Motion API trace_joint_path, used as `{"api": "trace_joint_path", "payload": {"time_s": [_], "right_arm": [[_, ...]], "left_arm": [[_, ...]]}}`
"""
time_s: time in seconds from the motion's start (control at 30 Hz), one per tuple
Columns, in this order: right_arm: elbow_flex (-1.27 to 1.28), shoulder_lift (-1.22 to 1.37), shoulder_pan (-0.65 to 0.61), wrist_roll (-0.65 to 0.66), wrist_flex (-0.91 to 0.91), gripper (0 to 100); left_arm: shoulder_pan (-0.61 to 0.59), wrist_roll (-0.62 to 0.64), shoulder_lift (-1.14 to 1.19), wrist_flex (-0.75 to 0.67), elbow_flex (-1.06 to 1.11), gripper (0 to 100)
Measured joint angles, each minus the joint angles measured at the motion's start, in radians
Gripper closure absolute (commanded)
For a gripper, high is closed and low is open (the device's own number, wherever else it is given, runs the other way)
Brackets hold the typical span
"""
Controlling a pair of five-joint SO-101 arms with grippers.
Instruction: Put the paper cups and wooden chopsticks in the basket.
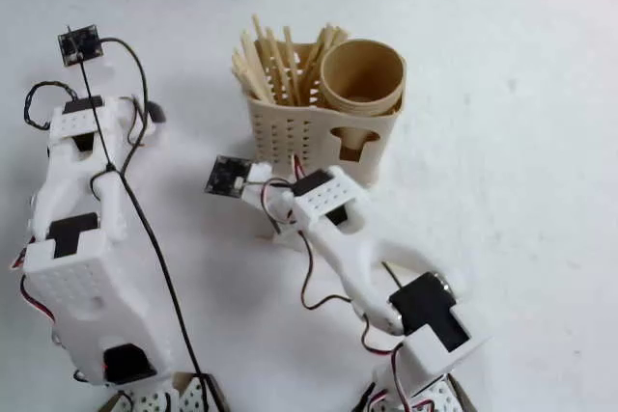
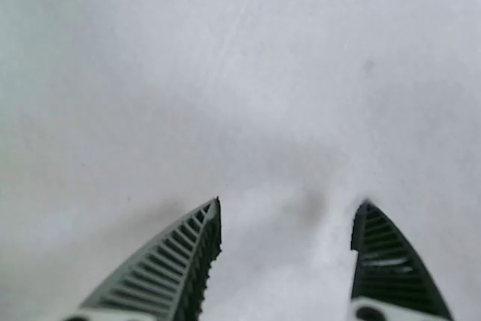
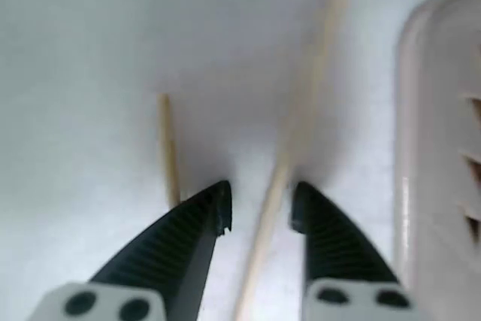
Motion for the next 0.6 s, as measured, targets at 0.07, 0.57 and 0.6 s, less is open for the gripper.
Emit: {"api": "trace_joint_path", "payload": {"time_s": [0.07,0.57,0.6], "right_arm": [[-0.008,0.002,0.002,0.0,0.0,98.4],[0.066,-0.591,0.005,-0.127,0.117,98.4],[0.064,-0.658,-0.003,-0.146,0.123,98.4]], "left_arm": [[0.0,0.0,0.0,0.0,0.0,72],[0.0,0.0,0.0,0.0,0.0,72],[0.0,0.0,0.0,0.0,0.0,72]]}}
